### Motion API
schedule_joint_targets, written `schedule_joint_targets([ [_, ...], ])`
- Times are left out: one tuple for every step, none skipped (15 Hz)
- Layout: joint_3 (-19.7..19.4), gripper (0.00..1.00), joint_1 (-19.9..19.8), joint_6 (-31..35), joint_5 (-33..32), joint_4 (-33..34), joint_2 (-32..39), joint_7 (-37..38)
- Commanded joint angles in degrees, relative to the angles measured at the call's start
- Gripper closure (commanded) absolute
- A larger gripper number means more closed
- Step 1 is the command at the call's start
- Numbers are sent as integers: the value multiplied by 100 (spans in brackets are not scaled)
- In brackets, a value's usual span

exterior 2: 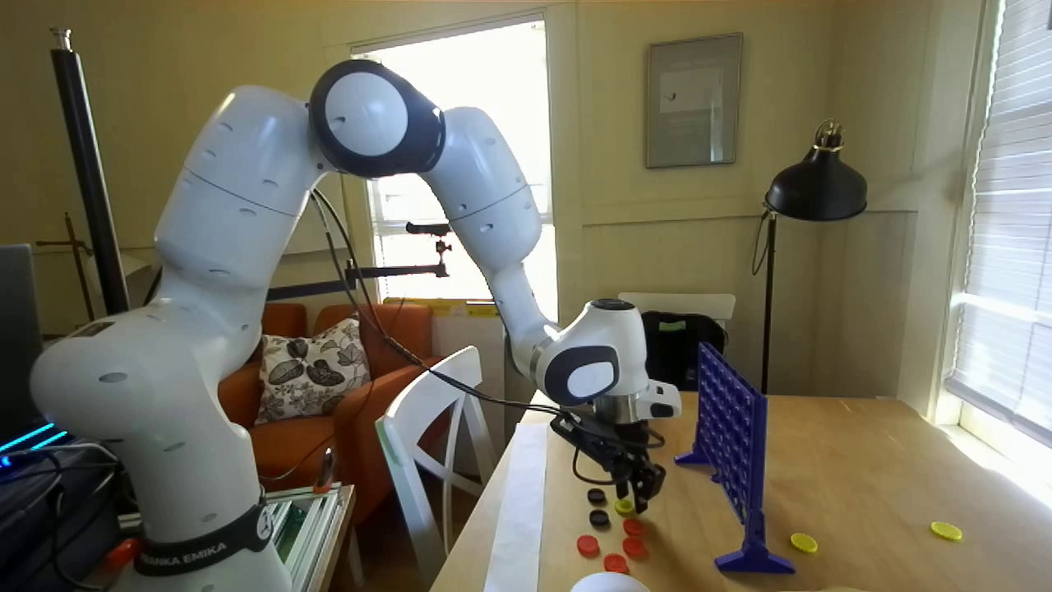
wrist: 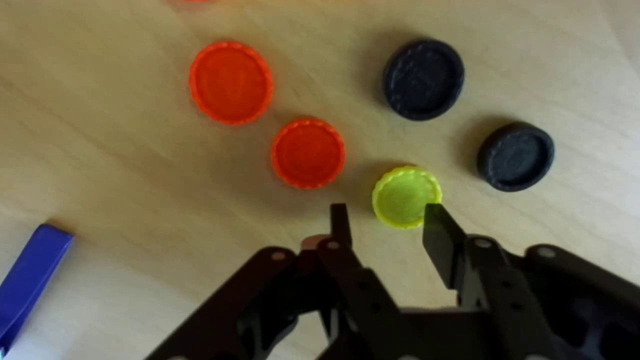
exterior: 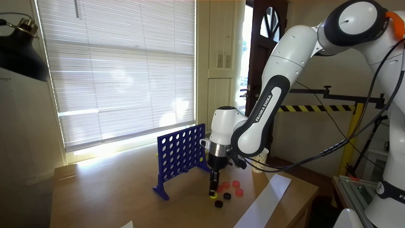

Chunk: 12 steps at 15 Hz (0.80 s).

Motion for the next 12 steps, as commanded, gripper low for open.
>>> schedule_joint_targets([
  [-43, 25, 84, -41, 138, 121, 87, -102],
  [-31, 19, 78, -57, 142, 132, 104, -116],
  [-3, 11, 60, -70, 157, 138, 116, -140],
  [10, 4, 54, -85, 160, 145, 128, -154],
  [20, 0, 52, -103, 160, 151, 139, -164],
  [22, 0, 55, -108, 158, 155, 152, -165],
  [28, 0, 55, -115, 157, 157, 163, -171],
  [30, 0, 59, -124, 152, 159, 172, -175],
  [28, 0, 63, -131, 148, 162, 182, -177],
  [31, 22, 62, -129, 149, 162, 190, -182],
  [32, 28, 63, -124, 150, 162, 197, -184],
  [31, 34, 67, -123, 147, 162, 202, -186],
])
